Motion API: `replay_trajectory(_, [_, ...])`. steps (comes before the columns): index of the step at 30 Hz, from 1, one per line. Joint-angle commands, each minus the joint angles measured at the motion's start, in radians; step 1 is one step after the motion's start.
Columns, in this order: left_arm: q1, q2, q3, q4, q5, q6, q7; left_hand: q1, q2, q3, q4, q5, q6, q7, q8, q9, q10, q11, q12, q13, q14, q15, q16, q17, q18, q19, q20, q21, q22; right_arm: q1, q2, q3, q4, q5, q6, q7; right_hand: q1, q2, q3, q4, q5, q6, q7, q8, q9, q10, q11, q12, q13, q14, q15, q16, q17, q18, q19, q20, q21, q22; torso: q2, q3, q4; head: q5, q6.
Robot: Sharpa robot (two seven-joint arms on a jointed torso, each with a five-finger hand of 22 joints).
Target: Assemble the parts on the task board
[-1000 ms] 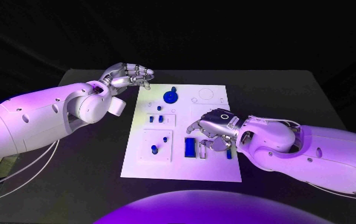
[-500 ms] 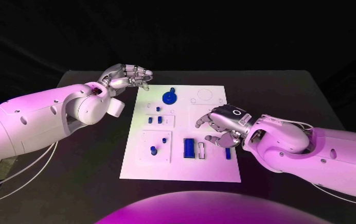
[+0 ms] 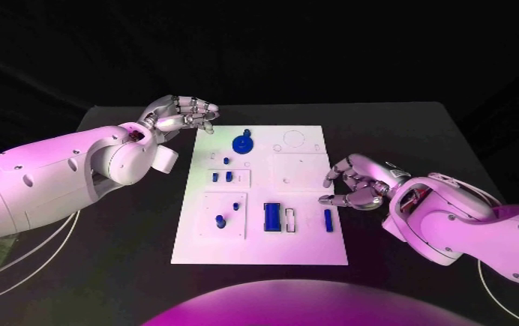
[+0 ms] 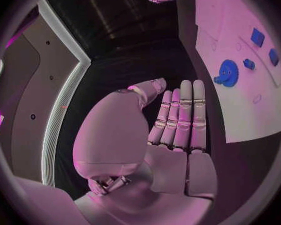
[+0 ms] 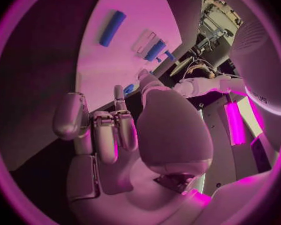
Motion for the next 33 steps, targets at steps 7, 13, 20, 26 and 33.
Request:
replay_trajectory(7, [0.001, 0.007, 0.001, -0.001, -0.002, 0.005, 0.017, 0.006, 0.004, -0.001, -0.004, -0.001, 0.003, 0.025, 0.005, -0.001, 0.007, 0.001, -0.002, -0.001, 0.005, -0.003, -0.002, -0.001, 0.01, 0.0, -0.002, 0.005, 0.002, -0.055, -0.026, 0.0, 0.026, 0.041, -0.056, -0.157, -0.017, 0.043, -0.107, 0.003, 0.005, 0.029, -0.019, 0.032, 0.006, 0.033, -0.022, 0.01, 0.137, 0.091, -0.019, -0.003, 0.212, -0.01, 0.014, -0.011, 0.023, 0.147, -0.003, -0.0017, -0.0037, -0.005, -0.003])
replay_trajectory(13, [0.001, 0.006, 0.001, 0.0, -0.002, 0.004, 0.018, 0.006, 0.004, -0.001, -0.004, -0.001, 0.003, 0.025, 0.005, -0.001, 0.007, 0.001, -0.002, -0.001, 0.005, -0.003, -0.002, -0.001, 0.01, 0.0, -0.002, 0.005, 0.002, -0.09, -0.017, -0.001, 0.028, 0.005, -0.071, -0.191, -0.017, 0.047, -0.153, 0.003, 0.005, 0.036, -0.025, 0.042, 0.01, 0.035, -0.027, 0.008, 0.139, 0.092, -0.024, -0.002, 0.216, -0.011, 0.017, -0.016, 0.028, 0.15, -0.001, -0.0012, -0.0021, -0.006, 0.0])
replay_trajectory(20, [0.001, 0.004, 0.001, 0.001, -0.002, 0.006, 0.018, 0.006, 0.004, -0.001, -0.004, -0.001, 0.003, 0.025, 0.005, -0.001, 0.007, 0.001, -0.002, -0.001, 0.005, -0.003, -0.002, -0.001, 0.01, 0.0, -0.002, 0.005, 0.002, -0.104, -0.001, 0.0, 0.025, -0.039, -0.072, -0.214, -0.018, 0.057, -0.175, 0.003, 0.006, 0.049, -0.031, 0.054, 0.015, 0.039, -0.033, 0.01, 0.144, 0.093, -0.027, 0.001, 0.222, -0.012, 0.021, -0.019, 0.037, 0.153, -0.002, -0.0012, -0.0021, -0.008, -0.001])
replay_trajectory(26, [0.001, 0.003, 0.001, 0.002, -0.002, 0.007, 0.017, 0.006, 0.004, -0.001, -0.004, -0.001, 0.003, 0.025, 0.005, -0.001, 0.007, 0.001, -0.002, -0.001, 0.005, -0.003, -0.002, -0.001, 0.01, 0.0, -0.002, 0.005, 0.002, -0.111, 0.015, 0.0, 0.014, -0.066, -0.067, -0.226, -0.014, 0.061, -0.182, 0.003, 0.006, 0.057, -0.035, 0.061, 0.018, 0.043, -0.036, 0.014, 0.15, 0.094, -0.03, 0.002, 0.225, -0.013, 0.023, -0.021, 0.043, 0.155, -0.002, -0.0006, -0.001, -0.006, -0.005])
replay_trajectory(33, [0.001, 0.001, 0.001, 0.003, -0.002, 0.009, 0.016, 0.006, 0.004, -0.001, -0.004, -0.001, 0.003, 0.025, 0.005, -0.001, 0.007, 0.001, -0.002, -0.001, 0.005, -0.003, -0.002, -0.001, 0.01, 0.0, -0.002, 0.005, 0.002, -0.12, 0.034, 0.0, 0.0, -0.099, -0.038, -0.236, 0.012, 0.065, -0.187, 0.001, 0.006, 0.066, -0.041, 0.073, 0.024, 0.049, -0.042, 0.021, 0.161, 0.095, -0.035, 0.003, 0.23, -0.015, 0.026, -0.025, 0.049, 0.158, -0.001, -0.0012, -0.0011, -0.004, -0.009])
